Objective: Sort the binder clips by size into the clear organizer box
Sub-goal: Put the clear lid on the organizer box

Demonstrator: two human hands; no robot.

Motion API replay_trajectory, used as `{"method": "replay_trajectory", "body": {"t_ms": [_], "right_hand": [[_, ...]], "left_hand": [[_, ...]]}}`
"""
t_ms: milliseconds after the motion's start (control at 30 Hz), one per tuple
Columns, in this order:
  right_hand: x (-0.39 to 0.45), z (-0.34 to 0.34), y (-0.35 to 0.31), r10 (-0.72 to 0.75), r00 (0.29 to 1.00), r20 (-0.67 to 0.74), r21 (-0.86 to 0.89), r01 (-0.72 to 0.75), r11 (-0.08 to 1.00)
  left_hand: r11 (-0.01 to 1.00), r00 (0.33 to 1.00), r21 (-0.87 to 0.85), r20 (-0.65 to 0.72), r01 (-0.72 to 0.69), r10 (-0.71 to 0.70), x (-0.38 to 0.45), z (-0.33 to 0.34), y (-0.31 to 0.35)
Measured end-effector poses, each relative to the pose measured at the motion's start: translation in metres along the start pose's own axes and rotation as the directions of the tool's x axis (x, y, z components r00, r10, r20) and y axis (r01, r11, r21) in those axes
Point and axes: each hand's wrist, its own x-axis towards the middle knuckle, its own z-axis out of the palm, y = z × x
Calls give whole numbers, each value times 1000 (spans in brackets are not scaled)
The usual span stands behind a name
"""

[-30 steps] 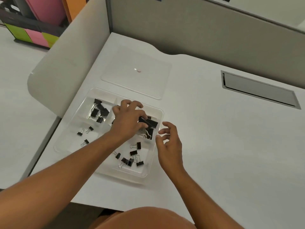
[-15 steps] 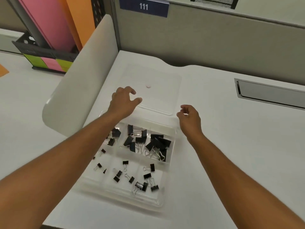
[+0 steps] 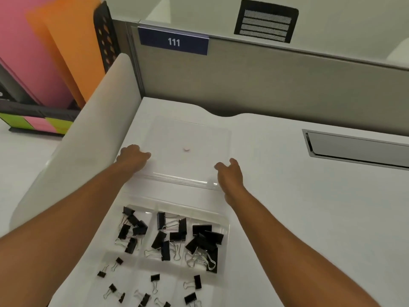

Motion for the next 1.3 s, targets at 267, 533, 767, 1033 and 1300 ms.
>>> {"method": "replay_trajectory", "body": {"t_ms": [267, 533, 767, 1033, 1300], "right_hand": [[-17, -36, -23, 52, 999, -3, 318, -48, 947], [-87, -87, -20, -193, 979, -66, 500, 200, 843], [-149, -127, 31, -219, 965, 144, 640, 78, 765], [-204, -120, 105, -329, 933, 149, 438, 236, 867], [-248, -89, 149, -286, 933, 216, 153, 257, 954]], "left_hand": [[932, 963, -250, -119, -263, 240, -43, -14, 0], [808, 870, -338, -291, -483, 398, -127, -37, 19], [550, 911, -809, 46, -207, 410, -169, -75, -34], [756, 976, -623, -55, -199, 212, -260, -47, -66], [934, 927, -268, -351, -235, 132, -278, -39, -118]]}}
